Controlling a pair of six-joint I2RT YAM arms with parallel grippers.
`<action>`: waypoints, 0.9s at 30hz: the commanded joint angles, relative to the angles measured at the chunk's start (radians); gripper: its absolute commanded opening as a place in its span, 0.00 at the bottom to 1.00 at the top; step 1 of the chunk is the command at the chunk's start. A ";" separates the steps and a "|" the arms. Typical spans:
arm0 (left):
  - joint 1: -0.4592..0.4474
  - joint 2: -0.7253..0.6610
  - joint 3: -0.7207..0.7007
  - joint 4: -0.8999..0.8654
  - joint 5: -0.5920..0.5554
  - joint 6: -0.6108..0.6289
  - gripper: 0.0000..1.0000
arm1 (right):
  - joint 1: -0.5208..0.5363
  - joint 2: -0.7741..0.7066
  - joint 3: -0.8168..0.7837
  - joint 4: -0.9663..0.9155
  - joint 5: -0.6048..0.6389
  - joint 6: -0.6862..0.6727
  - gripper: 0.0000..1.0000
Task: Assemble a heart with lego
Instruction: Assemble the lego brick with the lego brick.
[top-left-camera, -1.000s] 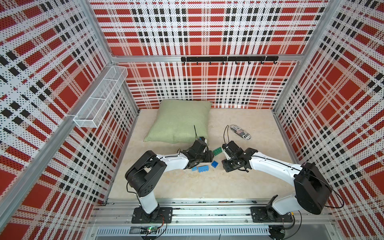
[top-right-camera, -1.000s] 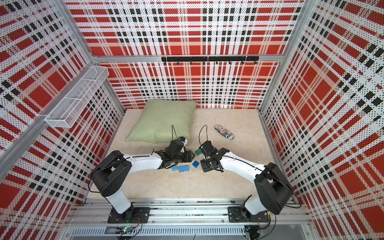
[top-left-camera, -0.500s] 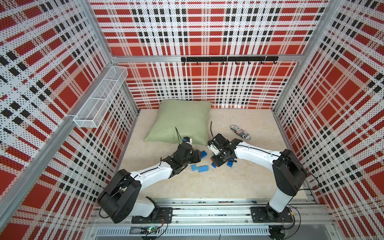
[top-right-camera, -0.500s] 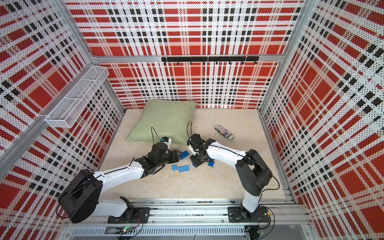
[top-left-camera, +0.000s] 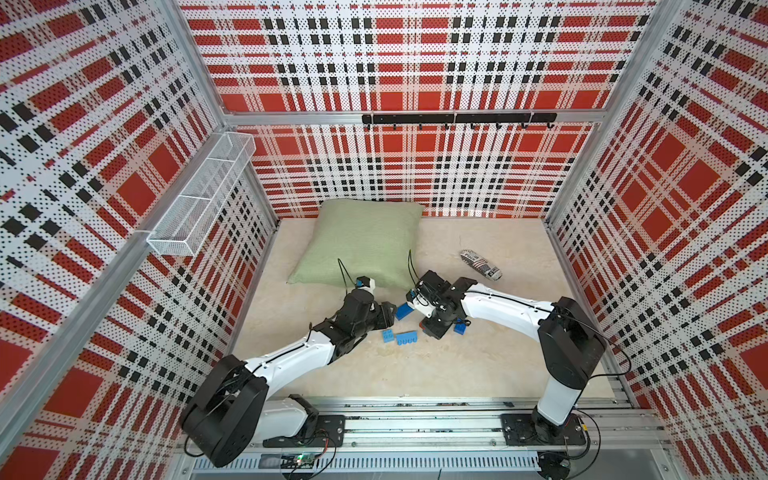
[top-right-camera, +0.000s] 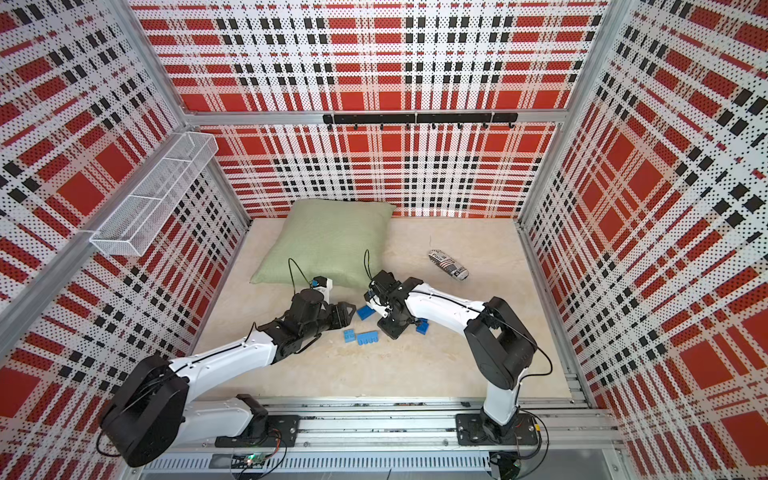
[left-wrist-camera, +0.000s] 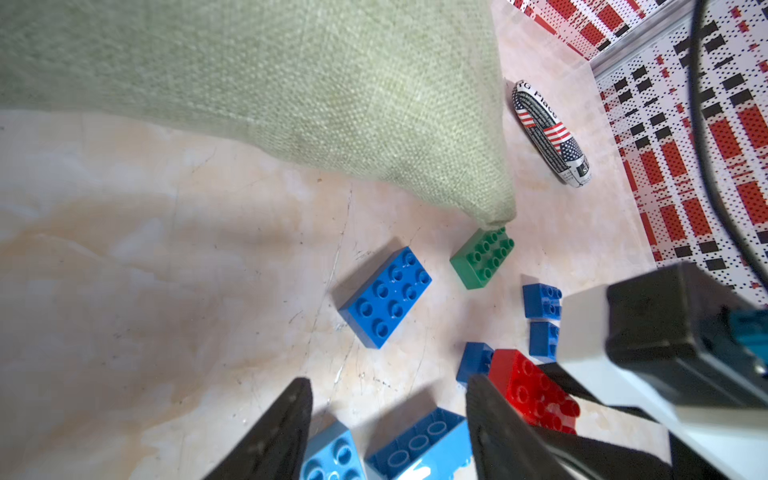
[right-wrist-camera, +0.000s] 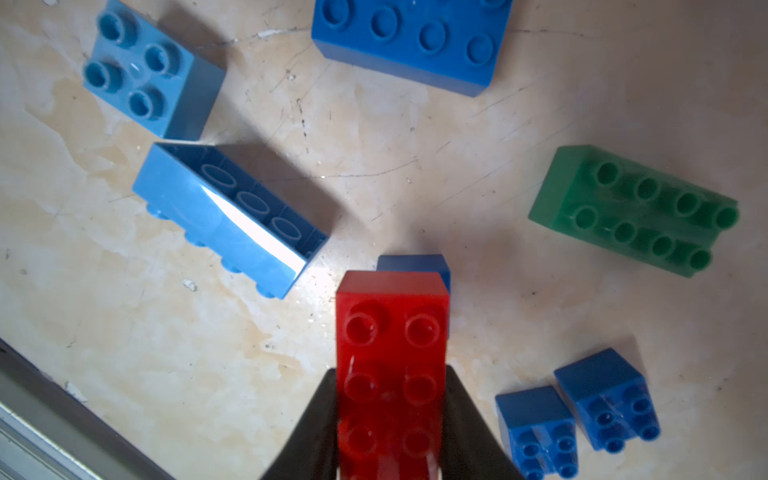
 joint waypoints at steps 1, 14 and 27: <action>0.013 -0.016 -0.015 0.009 0.012 0.017 0.64 | 0.003 0.010 -0.023 0.042 0.014 -0.055 0.29; 0.028 -0.013 -0.016 0.007 0.024 0.025 0.64 | -0.035 0.041 -0.045 0.103 -0.031 -0.073 0.29; 0.029 -0.016 -0.026 0.010 0.024 0.022 0.64 | -0.044 0.052 -0.070 0.118 -0.053 -0.057 0.29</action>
